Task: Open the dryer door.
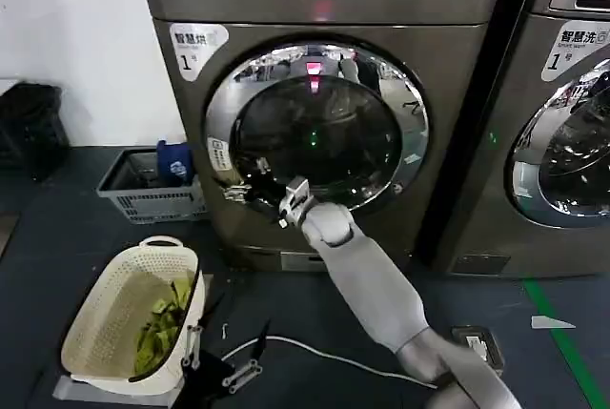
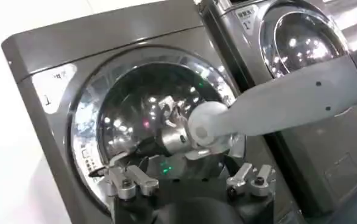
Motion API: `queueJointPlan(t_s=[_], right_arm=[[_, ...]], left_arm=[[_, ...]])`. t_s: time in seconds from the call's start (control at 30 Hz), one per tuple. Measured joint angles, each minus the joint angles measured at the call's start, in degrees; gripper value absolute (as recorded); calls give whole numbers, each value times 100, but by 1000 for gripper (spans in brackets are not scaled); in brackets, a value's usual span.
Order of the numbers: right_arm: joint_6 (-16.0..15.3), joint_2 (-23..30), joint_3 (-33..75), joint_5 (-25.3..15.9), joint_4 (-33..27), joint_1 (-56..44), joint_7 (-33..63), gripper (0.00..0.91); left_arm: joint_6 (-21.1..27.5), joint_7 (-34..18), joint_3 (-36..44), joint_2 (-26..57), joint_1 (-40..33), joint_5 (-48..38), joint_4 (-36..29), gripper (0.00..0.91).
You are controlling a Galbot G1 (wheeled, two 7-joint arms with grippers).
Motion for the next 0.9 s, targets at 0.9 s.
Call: queueJointPlan(t_s=[0.9], right_arm=[[339, -71, -195, 718, -180, 213, -995, 907]], left_arm=[[-37, 1, 27, -23, 3, 53, 8, 907]])
